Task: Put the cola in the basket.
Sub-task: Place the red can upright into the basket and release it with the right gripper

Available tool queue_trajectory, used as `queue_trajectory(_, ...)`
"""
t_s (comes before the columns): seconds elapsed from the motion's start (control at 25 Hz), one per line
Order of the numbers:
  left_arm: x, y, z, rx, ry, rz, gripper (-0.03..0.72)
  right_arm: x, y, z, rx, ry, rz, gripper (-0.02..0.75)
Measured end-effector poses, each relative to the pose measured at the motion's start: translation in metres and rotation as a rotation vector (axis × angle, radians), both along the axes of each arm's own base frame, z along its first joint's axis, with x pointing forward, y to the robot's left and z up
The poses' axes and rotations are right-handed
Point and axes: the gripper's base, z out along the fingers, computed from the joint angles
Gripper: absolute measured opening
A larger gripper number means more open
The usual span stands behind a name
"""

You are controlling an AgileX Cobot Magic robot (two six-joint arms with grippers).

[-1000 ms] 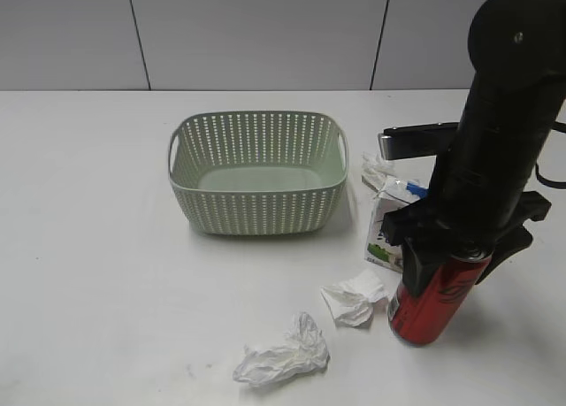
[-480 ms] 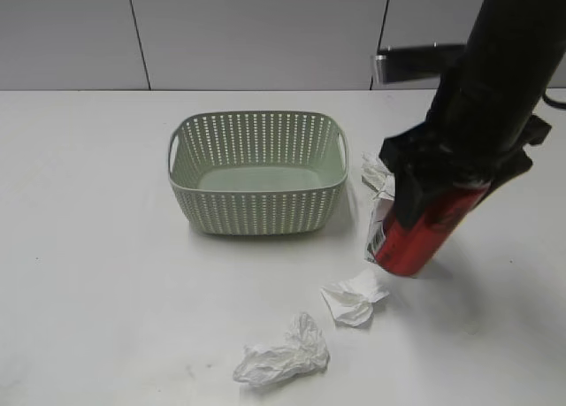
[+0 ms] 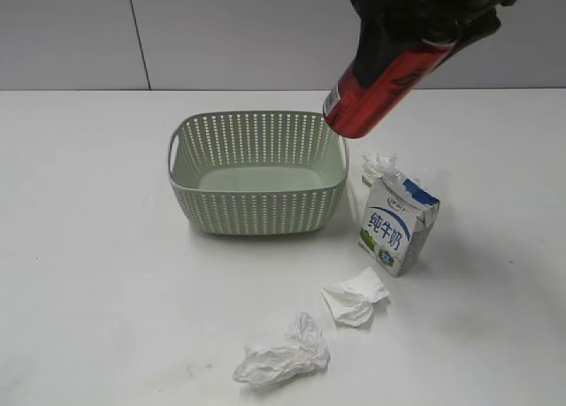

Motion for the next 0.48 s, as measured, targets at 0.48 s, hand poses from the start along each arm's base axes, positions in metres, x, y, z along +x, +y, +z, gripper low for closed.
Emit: queue_trajectory(0.48,0.0,0.0,0.0,0.0,0.0,0.0,0.232,0.043,0.071,-0.065,-0.138,0.0,0.202,0.52)
